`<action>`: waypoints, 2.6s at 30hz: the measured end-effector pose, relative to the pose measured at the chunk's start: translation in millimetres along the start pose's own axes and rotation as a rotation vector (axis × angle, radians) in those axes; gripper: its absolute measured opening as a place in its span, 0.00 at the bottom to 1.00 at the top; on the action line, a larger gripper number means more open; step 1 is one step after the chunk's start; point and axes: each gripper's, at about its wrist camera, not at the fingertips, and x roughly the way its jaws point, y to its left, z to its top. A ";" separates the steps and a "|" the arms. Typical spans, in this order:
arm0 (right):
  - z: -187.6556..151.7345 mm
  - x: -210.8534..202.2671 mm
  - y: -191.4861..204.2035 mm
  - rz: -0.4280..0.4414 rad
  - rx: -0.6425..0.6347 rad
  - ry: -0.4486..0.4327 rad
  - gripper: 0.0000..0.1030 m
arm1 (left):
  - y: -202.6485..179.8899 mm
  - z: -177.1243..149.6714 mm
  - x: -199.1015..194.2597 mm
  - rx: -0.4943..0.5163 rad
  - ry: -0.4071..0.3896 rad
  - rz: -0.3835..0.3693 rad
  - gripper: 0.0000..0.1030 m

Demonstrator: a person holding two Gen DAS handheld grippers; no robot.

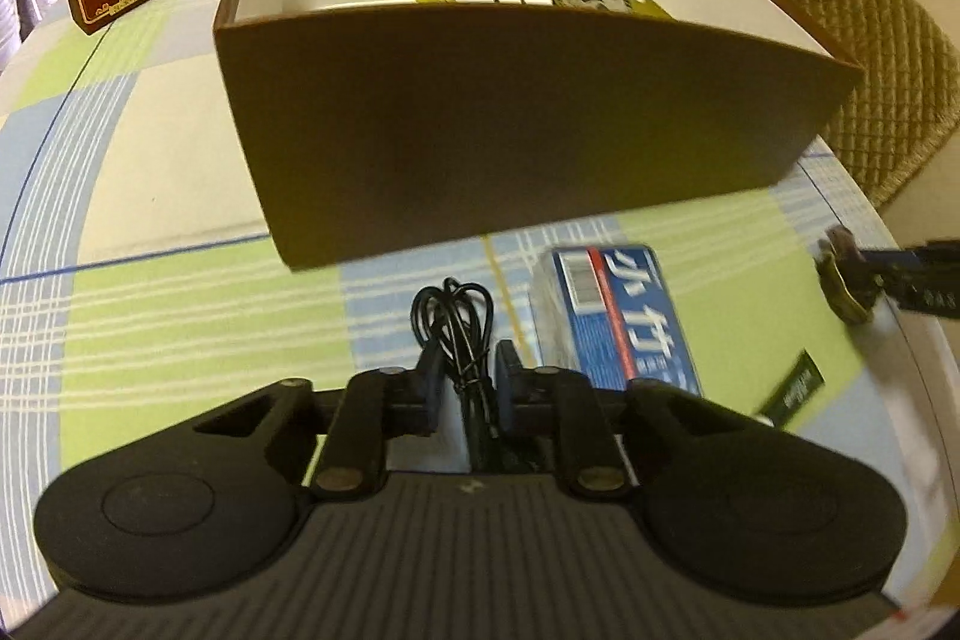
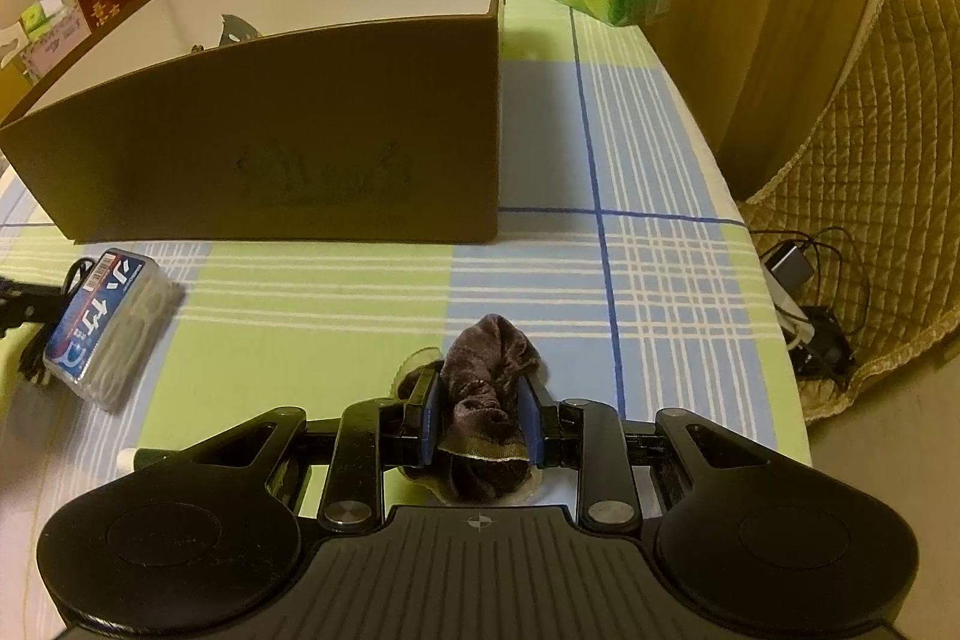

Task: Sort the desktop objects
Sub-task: 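Grasp the black cable with the left tool while the right tool holds the mushroom, then carry the cable in the left tool and mushroom in the right tool over the box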

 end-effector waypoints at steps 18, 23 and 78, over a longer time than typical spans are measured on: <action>-3.3 -3.8 11.1 -0.015 -0.066 -0.040 0.70 | -9.8 -29.1 -16.6 0.017 0.041 0.066 0.20; -5.8 2.1 16.0 -0.002 -0.101 -0.002 0.49 | -13.3 -32.9 -16.8 0.026 0.024 0.057 0.20; 22.0 -57.7 19.5 0.205 -0.134 -0.099 0.24 | -54.8 1.8 -126.5 0.029 -0.232 0.035 0.10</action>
